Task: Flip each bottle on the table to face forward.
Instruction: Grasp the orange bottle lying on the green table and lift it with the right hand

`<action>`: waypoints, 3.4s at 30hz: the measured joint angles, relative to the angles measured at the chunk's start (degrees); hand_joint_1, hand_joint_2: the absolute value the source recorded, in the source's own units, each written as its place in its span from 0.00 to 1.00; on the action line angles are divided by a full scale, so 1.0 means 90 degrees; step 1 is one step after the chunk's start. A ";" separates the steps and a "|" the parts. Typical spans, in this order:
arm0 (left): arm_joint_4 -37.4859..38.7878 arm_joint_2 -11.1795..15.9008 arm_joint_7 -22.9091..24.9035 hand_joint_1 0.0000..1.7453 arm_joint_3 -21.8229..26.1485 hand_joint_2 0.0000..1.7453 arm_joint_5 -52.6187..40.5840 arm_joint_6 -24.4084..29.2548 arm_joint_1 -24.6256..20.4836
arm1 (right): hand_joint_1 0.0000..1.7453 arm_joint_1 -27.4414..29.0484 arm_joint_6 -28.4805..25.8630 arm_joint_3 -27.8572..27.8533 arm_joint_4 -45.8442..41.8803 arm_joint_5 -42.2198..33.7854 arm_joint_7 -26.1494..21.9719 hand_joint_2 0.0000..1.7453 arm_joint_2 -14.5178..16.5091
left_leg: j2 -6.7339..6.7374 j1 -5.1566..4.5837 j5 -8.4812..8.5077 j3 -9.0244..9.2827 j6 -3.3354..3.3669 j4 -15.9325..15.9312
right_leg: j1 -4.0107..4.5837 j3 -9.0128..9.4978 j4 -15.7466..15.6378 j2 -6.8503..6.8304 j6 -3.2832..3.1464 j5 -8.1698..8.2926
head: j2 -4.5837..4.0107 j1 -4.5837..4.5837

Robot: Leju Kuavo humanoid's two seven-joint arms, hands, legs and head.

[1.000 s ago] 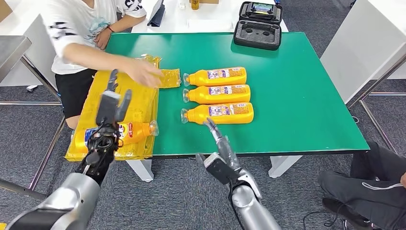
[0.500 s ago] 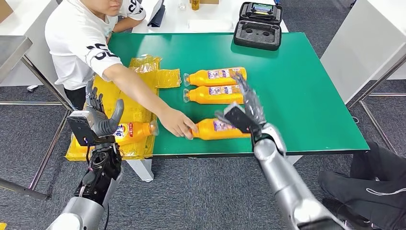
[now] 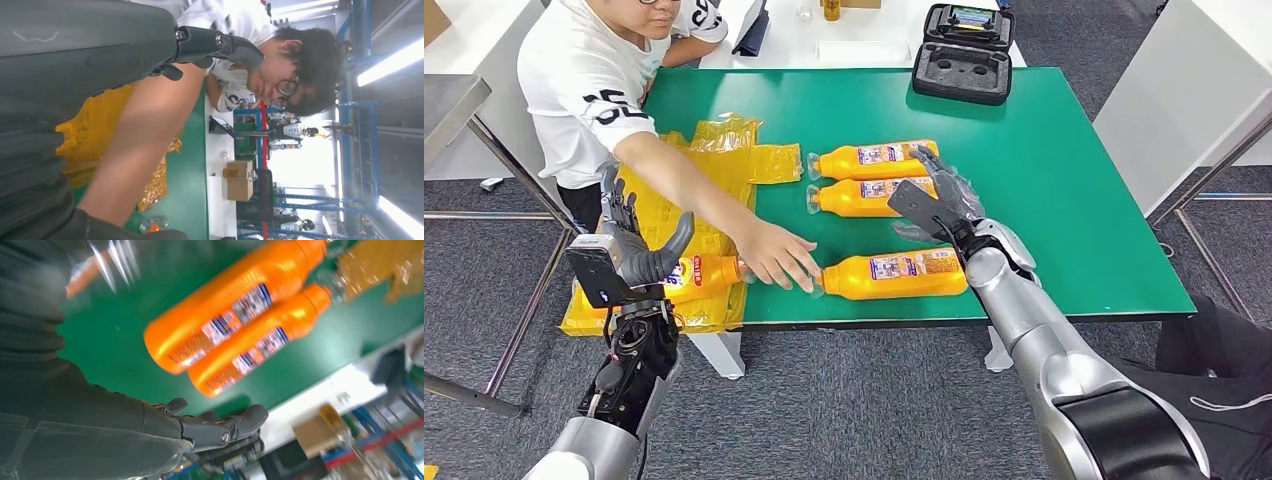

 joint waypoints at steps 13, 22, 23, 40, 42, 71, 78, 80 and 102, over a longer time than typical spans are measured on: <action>-0.0001 0.0034 0.0001 0.00 -0.0057 1.00 -0.0166 0.0138 0.0119 | 0.00 -0.0199 0.1131 0.0222 0.0566 -0.0065 0.0151 1.00 0.0035 | 0.0000 0.0000 0.0000 0.0000 0.0000 0.0000 | 0.0000 0.0000 0.0000 0.0000 0.0000 0.0000 | 0.0000 0.0000; -0.0126 0.0037 0.0001 0.00 -0.0057 1.00 -0.0262 0.0344 0.0178 | 0.00 -0.0336 0.2195 0.0556 0.0756 0.0029 0.0315 1.00 0.0011 | 0.0000 0.0000 0.0000 0.0000 0.0000 0.0000 | 0.0000 0.0000 0.0000 0.0000 0.0000 0.0000 | 0.0000 0.0000; -0.0127 0.0037 0.0001 0.00 -0.0057 1.00 -0.0262 0.0345 0.0179 | 0.00 -0.0337 0.2197 0.0558 0.0757 0.0029 0.0316 1.00 0.0011 | 0.0000 0.0000 0.0000 0.0000 0.0000 0.0000 | 0.0000 0.0000 0.0000 0.0000 0.0000 0.0000 | 0.0000 0.0000; -0.0255 0.0156 0.0001 0.00 -0.0056 1.00 -0.0291 0.0569 0.0268 | 0.00 -0.0344 0.2560 0.1086 0.1050 0.0019 0.0388 1.00 -0.0142 | 0.0001 0.0000 0.0000 0.0000 0.0000 0.0000 | 0.0000 0.0000 0.0000 0.0000 0.0000 0.0000 | 0.0000 -0.0001; -0.0255 0.0169 0.0003 0.00 -0.0056 1.00 -0.0304 0.0581 0.0268 | 0.00 -0.0344 0.2579 0.1107 0.1060 0.0019 0.0388 1.00 -0.0151 | 0.0001 0.0000 0.0000 0.0000 0.0000 0.0000 | 0.0000 -0.0001 0.0000 0.0000 0.0000 0.0000 | 0.0000 0.0000; -0.0165 0.0219 0.0106 0.00 -0.0057 1.00 -0.0152 0.0647 0.0334 | 0.00 -0.0398 0.2763 0.1596 0.1338 0.0137 0.0977 1.00 -0.0682 | 0.0002 -0.0001 0.0000 0.0002 0.0000 0.0001 | 0.0000 -0.0001 -0.0001 0.0001 0.0000 0.0000 | 0.0000 -0.0001; -0.0141 0.0180 0.0112 0.00 -0.0057 1.00 -0.0145 0.0634 0.0335 | 0.00 -0.0380 0.2698 0.1625 0.1400 0.0131 0.1029 1.00 -0.0738 | 0.0002 -0.0001 0.0000 0.0002 0.0000 0.0001 | 0.0000 -0.0001 -0.0001 0.0001 0.0000 0.0000 | 0.0000 0.0000; -0.0140 0.0174 0.0112 0.00 -0.0057 1.00 -0.0145 0.0633 0.0335 | 0.00 -0.0377 0.2695 0.1628 0.1410 0.0131 0.1029 1.00 -0.0743 | 0.0002 -0.0001 0.0000 0.0002 0.0000 0.0001 | 0.0000 -0.0001 -0.0001 0.0001 0.0000 0.0000 | 0.0000 0.0000; 0.0172 0.0127 0.0066 0.00 -0.0057 1.00 -0.0009 0.0585 0.0336 | 0.42 -0.0305 0.2446 0.1647 0.1472 0.0130 0.1050 1.00 -0.0804 | 0.0006 0.0000 0.0000 0.0007 0.0000 0.0001 | 0.0000 0.0001 -0.0002 0.0003 -0.0001 0.0001 | 0.0000 -0.0001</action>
